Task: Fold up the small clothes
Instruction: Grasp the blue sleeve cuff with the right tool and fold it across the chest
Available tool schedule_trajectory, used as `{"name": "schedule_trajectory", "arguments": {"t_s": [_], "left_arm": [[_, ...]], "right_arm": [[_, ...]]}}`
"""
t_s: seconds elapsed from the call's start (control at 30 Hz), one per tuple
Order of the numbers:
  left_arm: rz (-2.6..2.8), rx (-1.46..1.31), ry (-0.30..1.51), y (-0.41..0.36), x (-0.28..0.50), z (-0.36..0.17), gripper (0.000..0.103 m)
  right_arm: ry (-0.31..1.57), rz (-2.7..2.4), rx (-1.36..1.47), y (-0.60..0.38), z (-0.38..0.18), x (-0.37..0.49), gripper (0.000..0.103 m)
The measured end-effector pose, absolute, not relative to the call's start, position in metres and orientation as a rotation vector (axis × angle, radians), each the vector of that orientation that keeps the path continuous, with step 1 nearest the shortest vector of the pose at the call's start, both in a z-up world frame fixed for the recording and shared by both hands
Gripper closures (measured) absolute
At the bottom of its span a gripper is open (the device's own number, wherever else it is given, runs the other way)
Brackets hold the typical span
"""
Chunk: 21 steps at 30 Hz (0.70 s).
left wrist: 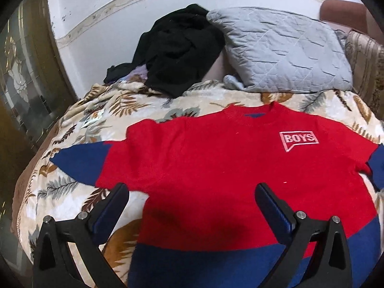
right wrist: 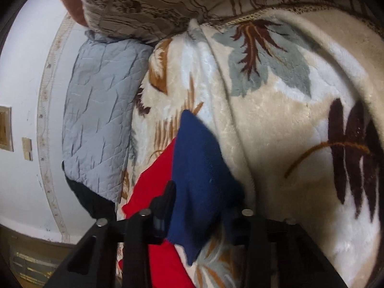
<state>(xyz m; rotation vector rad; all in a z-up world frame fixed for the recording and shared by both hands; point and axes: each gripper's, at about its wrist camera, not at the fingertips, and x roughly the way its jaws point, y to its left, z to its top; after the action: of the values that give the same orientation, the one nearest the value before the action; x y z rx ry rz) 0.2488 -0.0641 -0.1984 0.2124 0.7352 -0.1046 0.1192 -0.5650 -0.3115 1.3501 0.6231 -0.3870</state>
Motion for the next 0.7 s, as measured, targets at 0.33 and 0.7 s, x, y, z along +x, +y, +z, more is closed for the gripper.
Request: {"name": "schedule_trajectory", "arguments": {"t_s": [0.33, 0.7], "left_arm": [[-0.344, 0.029, 0.789, -0.087, 0.226, -0.183, 0.000], [-0.441, -0.072, 0.864, -0.118, 0.201, -0.168, 0.000]], "right_arm": [[0.464, -0.090, 1.321, -0.539, -0.290, 0.146, 0.091], [0.431, 0.338, 1.361, -0.481, -0.272, 0.196, 0.091]]}}
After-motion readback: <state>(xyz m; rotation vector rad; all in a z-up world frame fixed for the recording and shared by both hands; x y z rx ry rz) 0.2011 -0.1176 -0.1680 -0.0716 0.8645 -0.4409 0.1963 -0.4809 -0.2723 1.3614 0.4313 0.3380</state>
